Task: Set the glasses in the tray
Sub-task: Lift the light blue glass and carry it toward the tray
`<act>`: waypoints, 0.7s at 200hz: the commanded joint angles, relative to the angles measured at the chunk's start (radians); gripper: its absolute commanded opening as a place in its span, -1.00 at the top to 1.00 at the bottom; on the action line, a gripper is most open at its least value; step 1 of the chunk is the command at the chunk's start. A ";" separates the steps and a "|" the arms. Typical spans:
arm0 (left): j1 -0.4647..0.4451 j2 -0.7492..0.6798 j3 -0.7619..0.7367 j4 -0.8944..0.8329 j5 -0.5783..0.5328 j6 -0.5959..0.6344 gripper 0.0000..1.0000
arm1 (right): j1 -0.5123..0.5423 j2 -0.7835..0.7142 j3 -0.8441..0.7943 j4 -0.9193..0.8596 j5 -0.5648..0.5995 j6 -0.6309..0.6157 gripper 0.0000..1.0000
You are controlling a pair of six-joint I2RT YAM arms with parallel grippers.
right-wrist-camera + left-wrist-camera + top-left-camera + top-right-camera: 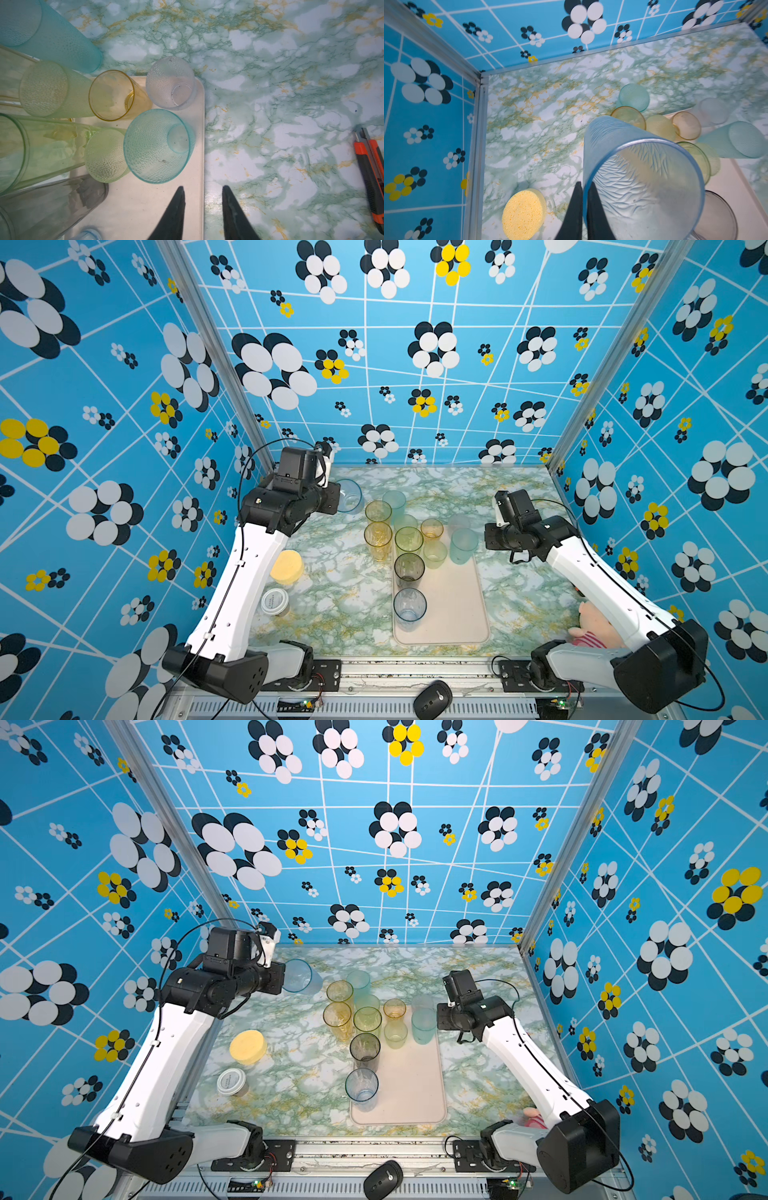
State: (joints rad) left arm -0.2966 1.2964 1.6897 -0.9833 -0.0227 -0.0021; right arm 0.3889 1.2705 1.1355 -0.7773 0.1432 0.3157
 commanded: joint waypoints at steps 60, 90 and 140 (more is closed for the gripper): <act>-0.468 0.098 0.263 -0.191 -0.031 0.059 0.96 | -0.039 -0.052 0.026 -0.038 -0.026 0.014 0.32; -0.600 0.206 0.317 -0.213 -0.025 0.082 0.96 | -0.045 -0.060 0.024 -0.041 -0.035 0.018 0.32; -0.671 0.365 0.338 -0.217 0.041 0.101 0.96 | -0.050 -0.057 0.016 -0.040 -0.043 0.019 0.32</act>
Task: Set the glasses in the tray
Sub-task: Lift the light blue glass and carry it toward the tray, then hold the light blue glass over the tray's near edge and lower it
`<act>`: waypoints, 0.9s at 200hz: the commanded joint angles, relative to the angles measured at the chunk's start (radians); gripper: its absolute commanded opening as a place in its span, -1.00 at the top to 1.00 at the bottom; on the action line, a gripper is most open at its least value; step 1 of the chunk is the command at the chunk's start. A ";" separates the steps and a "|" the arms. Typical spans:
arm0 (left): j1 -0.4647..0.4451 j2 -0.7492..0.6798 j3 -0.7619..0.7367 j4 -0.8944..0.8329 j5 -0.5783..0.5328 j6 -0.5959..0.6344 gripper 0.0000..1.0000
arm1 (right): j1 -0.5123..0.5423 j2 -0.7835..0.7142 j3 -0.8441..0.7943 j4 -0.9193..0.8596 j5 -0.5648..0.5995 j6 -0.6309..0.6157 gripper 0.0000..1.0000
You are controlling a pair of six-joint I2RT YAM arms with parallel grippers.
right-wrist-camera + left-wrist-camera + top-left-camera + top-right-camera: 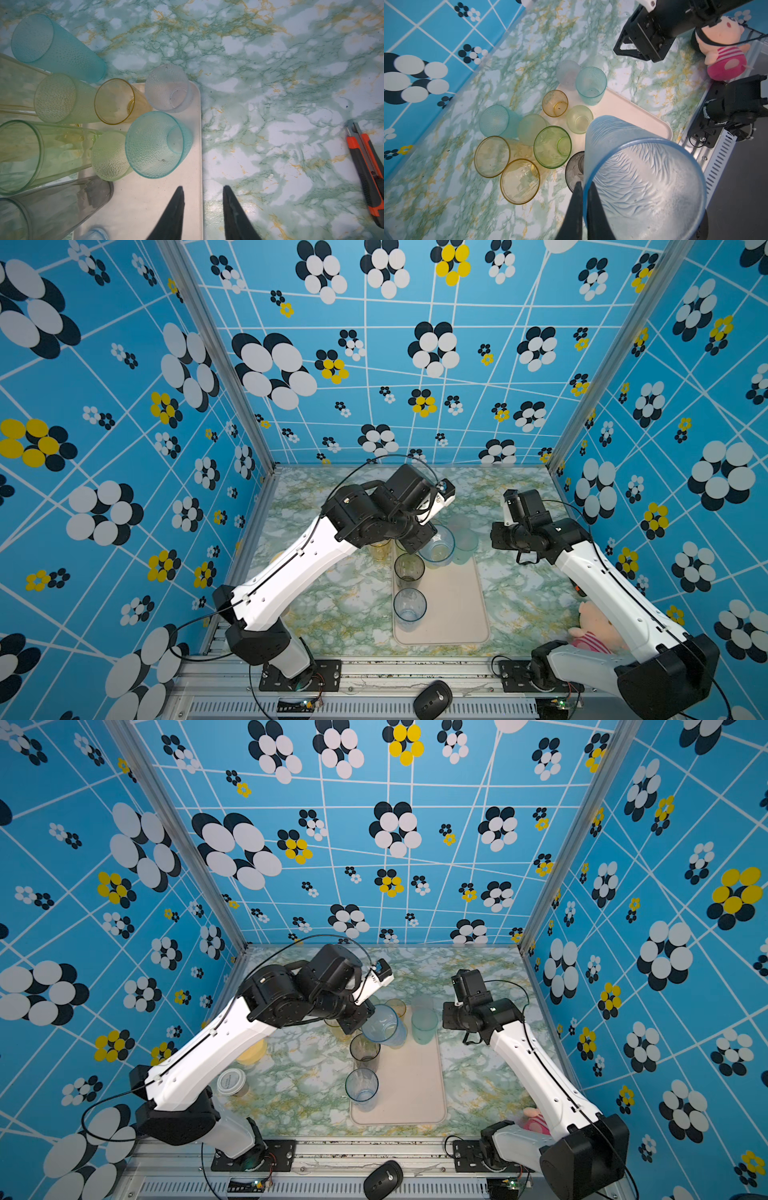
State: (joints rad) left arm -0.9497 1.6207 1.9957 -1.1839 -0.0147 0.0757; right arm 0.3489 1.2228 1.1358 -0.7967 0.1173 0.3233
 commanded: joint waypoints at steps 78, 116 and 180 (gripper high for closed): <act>-0.015 0.226 0.025 -0.016 0.074 0.052 0.97 | -0.014 0.006 -0.013 0.005 -0.035 0.013 0.32; 0.003 0.292 0.027 -0.011 0.094 0.058 0.97 | -0.014 0.010 -0.020 0.009 -0.038 0.008 0.32; 0.031 0.368 0.040 -0.009 0.089 0.061 0.97 | -0.016 0.021 -0.037 0.023 -0.042 0.002 0.32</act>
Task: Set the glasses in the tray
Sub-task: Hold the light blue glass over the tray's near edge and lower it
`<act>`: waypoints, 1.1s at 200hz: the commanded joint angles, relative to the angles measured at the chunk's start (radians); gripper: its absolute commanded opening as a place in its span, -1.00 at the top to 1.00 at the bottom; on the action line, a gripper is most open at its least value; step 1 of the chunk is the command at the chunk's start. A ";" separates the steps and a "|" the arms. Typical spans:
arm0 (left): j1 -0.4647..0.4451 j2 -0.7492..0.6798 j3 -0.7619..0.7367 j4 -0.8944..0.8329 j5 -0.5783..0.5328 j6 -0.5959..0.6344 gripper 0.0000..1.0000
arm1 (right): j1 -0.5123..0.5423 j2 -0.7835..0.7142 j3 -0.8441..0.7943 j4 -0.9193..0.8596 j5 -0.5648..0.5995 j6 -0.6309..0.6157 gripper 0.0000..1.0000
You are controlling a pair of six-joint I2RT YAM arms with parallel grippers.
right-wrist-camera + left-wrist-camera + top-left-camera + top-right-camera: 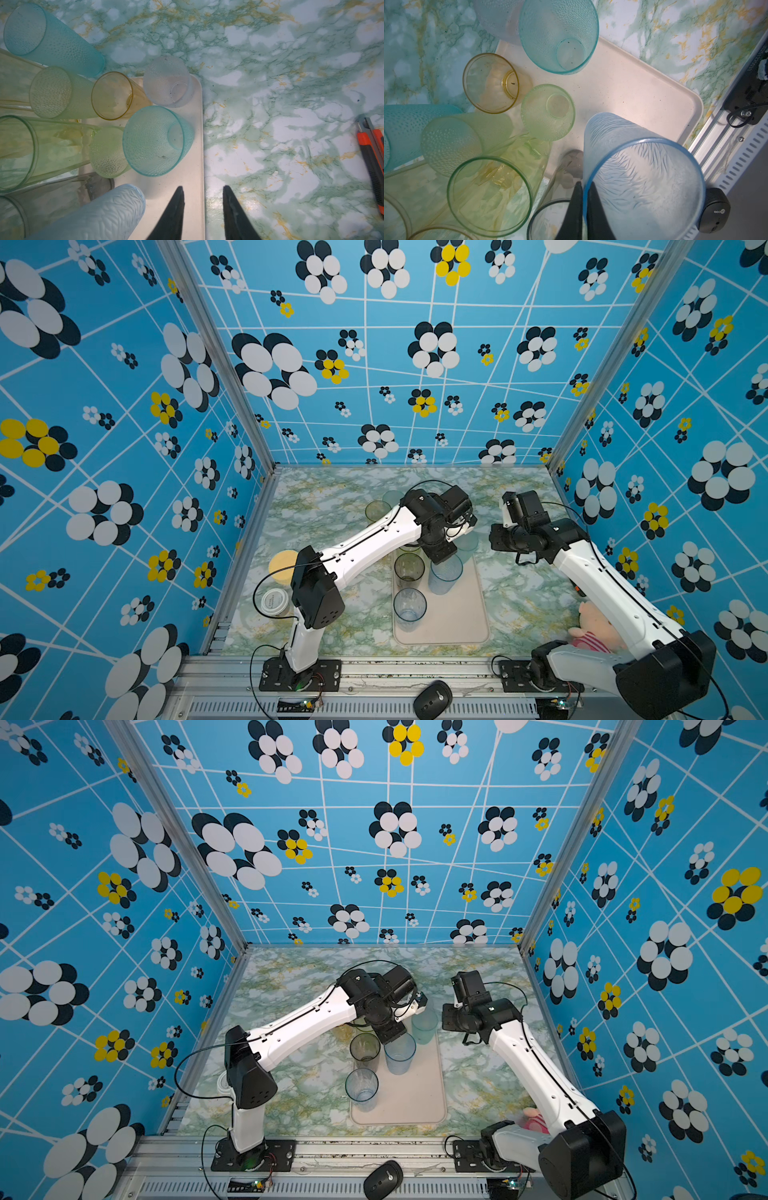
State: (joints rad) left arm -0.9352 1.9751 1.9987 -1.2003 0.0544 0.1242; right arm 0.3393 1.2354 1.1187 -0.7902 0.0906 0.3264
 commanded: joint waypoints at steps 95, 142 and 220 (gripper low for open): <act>0.043 0.057 0.025 0.029 0.044 0.007 0.98 | -0.008 0.032 -0.022 0.032 -0.022 -0.006 0.32; 0.055 0.045 -0.014 0.056 0.038 0.003 0.97 | -0.008 0.039 -0.025 0.034 -0.026 -0.009 0.32; 0.065 0.045 -0.038 0.076 0.042 0.005 0.97 | -0.010 0.049 -0.024 0.034 -0.026 -0.012 0.32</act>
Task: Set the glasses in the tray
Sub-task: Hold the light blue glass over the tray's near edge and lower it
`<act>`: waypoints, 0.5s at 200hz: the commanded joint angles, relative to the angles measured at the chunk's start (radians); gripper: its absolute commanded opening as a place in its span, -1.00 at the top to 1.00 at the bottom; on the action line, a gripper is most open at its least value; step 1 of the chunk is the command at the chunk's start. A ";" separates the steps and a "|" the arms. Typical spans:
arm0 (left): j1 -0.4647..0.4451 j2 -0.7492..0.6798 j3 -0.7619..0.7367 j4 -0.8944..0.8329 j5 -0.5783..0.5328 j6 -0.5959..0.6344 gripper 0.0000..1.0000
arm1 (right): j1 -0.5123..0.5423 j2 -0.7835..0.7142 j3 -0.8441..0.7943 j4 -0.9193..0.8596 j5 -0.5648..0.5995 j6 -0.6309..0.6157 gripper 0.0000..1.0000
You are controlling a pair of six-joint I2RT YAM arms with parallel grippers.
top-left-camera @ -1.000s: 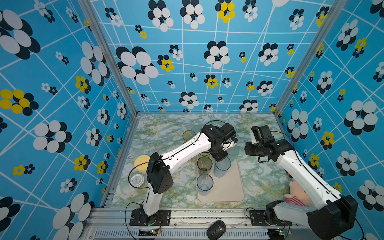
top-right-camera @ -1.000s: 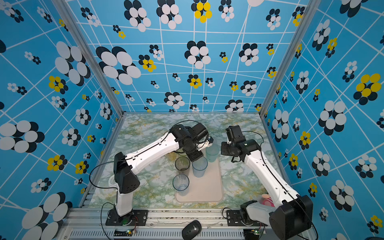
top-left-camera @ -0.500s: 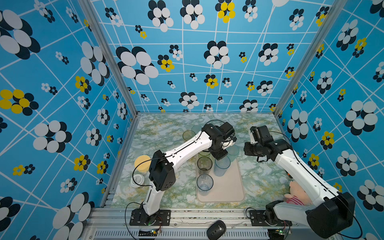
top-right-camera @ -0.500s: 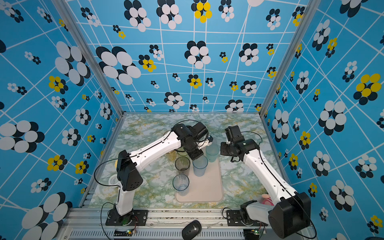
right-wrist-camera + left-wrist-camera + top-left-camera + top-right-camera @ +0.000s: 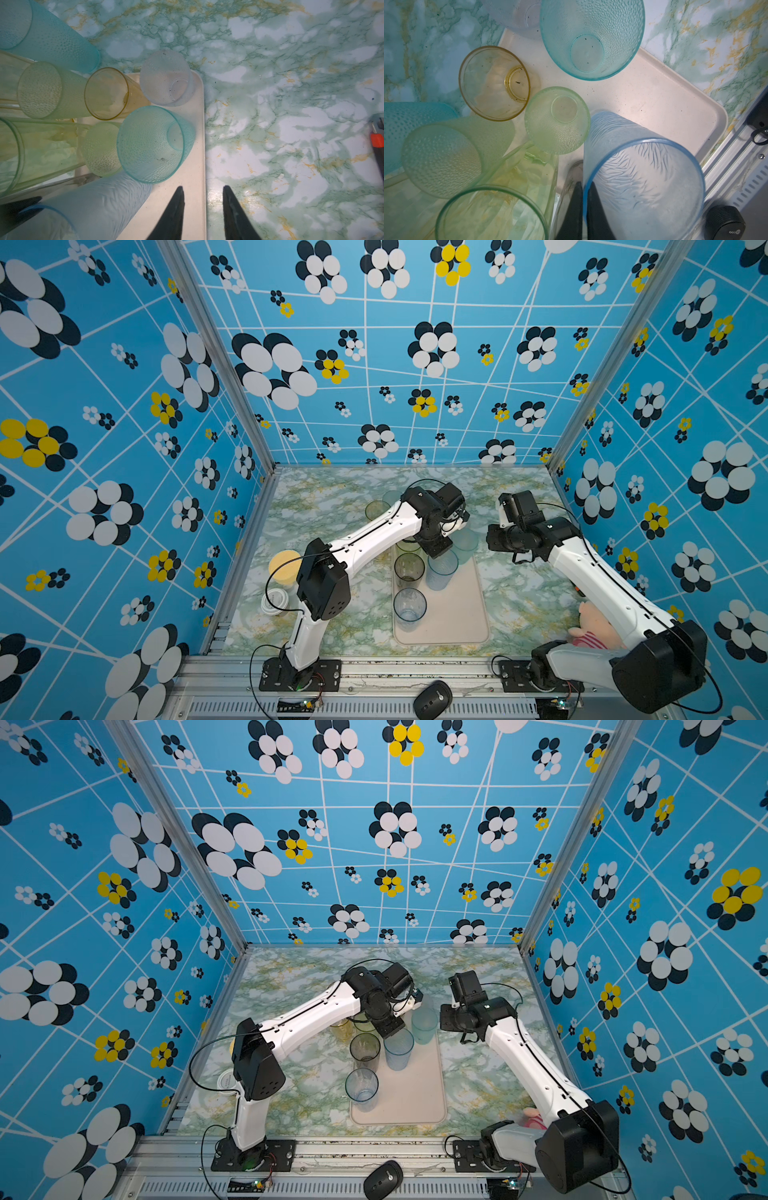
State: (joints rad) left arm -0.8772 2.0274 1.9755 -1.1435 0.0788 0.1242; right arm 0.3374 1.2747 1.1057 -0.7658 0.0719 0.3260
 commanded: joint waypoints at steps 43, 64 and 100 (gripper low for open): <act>0.010 -0.005 -0.025 0.024 0.018 0.003 0.95 | -0.008 0.019 -0.006 0.008 -0.010 -0.013 0.32; 0.014 -0.006 -0.030 0.023 0.015 0.003 0.96 | -0.007 0.020 -0.006 0.008 -0.010 -0.013 0.32; 0.017 -0.006 -0.033 0.022 0.019 0.003 0.94 | -0.008 0.023 -0.006 0.010 -0.011 -0.013 0.32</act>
State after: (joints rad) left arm -0.8711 2.0274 1.9511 -1.1213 0.0799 0.1238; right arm 0.3374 1.2915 1.1057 -0.7654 0.0696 0.3260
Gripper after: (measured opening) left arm 0.073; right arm 0.339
